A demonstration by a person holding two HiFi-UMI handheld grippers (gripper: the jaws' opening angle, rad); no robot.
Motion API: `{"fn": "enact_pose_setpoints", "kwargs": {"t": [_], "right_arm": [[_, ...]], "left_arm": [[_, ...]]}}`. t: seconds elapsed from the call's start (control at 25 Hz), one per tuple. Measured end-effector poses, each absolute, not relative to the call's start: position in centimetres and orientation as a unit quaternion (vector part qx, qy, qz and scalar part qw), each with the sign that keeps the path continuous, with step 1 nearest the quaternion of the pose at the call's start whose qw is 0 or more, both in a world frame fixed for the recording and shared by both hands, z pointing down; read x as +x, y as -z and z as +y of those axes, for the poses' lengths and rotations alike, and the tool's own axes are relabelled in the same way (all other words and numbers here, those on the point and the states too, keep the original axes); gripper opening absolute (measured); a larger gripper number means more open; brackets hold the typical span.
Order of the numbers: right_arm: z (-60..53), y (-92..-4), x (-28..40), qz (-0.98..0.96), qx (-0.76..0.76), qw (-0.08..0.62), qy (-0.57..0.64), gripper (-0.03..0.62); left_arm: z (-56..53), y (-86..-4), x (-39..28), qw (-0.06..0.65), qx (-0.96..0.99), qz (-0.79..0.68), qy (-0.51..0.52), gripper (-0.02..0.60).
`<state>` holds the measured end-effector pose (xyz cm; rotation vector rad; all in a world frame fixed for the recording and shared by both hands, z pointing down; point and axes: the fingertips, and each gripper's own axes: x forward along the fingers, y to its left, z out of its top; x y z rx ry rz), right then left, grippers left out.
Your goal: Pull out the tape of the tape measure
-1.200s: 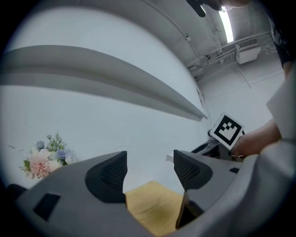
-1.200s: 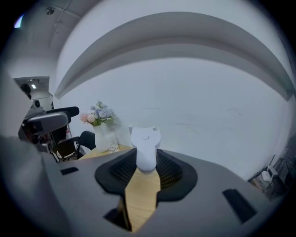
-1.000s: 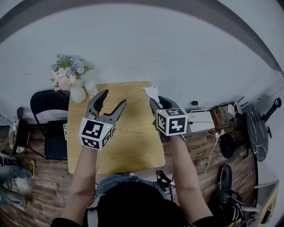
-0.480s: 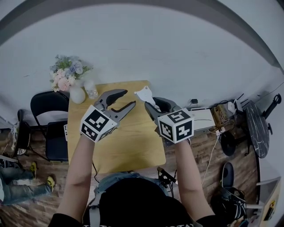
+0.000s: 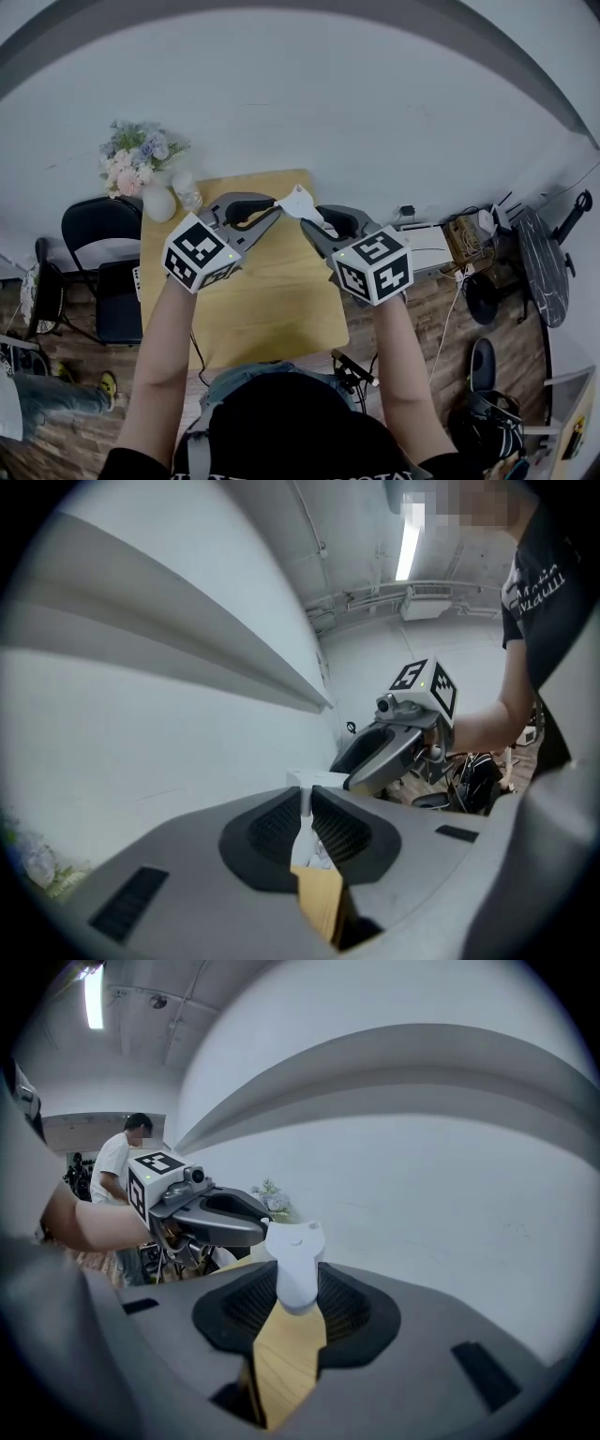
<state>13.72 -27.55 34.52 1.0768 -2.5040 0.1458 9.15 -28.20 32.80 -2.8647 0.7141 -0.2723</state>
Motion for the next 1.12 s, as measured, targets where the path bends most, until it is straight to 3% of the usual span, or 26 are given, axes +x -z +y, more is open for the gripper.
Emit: {"fn": "enact_pose_setpoints", "kwargs": {"t": [0.32, 1.12], "right_arm": [[-27.6, -34.6, 13.8, -0.898, 0.387, 0.202, -0.048, 0.15], [-30.1, -36.6, 14.4, -0.844, 0.477, 0.22, -0.107, 0.144]], "left_arm": [[-28.0, -32.4, 9.0, 0.051, -0.972, 0.225, 0.056, 0.041], [-30.9, -34.4, 3.5, 0.047, -0.927, 0.359, 0.1, 0.041]]}}
